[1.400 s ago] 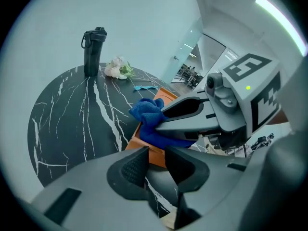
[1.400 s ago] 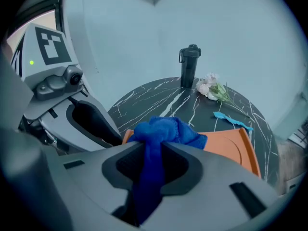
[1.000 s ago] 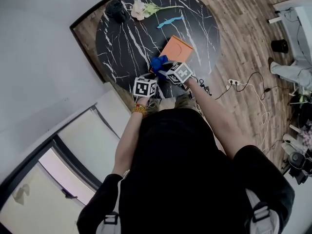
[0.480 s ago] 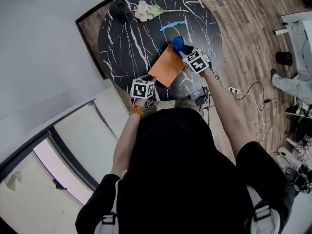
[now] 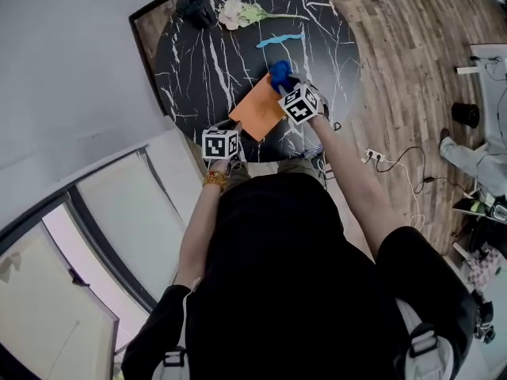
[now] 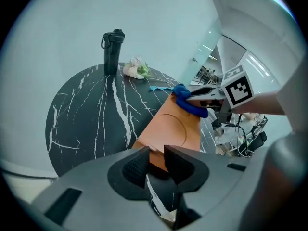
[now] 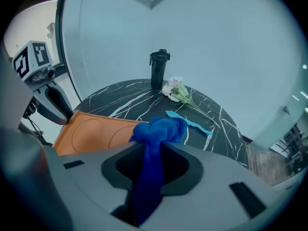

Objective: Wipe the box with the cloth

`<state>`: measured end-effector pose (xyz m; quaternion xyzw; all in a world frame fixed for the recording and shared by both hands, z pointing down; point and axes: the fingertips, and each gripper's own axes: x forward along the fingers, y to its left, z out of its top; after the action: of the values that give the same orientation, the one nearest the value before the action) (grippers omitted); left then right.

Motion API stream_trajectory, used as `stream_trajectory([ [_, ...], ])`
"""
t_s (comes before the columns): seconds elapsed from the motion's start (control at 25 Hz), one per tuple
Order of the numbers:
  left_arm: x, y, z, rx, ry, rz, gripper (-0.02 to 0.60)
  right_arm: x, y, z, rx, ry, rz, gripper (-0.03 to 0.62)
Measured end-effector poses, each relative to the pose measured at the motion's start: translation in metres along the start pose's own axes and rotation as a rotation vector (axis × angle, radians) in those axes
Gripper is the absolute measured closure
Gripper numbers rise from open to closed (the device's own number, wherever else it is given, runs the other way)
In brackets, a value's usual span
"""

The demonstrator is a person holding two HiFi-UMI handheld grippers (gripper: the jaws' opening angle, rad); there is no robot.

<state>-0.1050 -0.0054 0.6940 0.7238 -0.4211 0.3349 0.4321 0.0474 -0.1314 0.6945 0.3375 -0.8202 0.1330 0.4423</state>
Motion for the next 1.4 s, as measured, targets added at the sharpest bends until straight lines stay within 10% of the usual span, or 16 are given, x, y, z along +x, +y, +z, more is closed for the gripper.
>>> stream_trajectory([
  [0.52, 0.004, 0.002, -0.003, -0.092, -0.041, -0.013, 0.451, 0.003, 0.033, 0.000, 0.083, 0.043, 0.112, 0.507],
  [1.4, 0.003, 0.004, -0.009, 0.079, 0.012, -0.176, 0.443, 0.001, 0.126, 0.008, 0.159, 0.106, 0.096, 0.511],
])
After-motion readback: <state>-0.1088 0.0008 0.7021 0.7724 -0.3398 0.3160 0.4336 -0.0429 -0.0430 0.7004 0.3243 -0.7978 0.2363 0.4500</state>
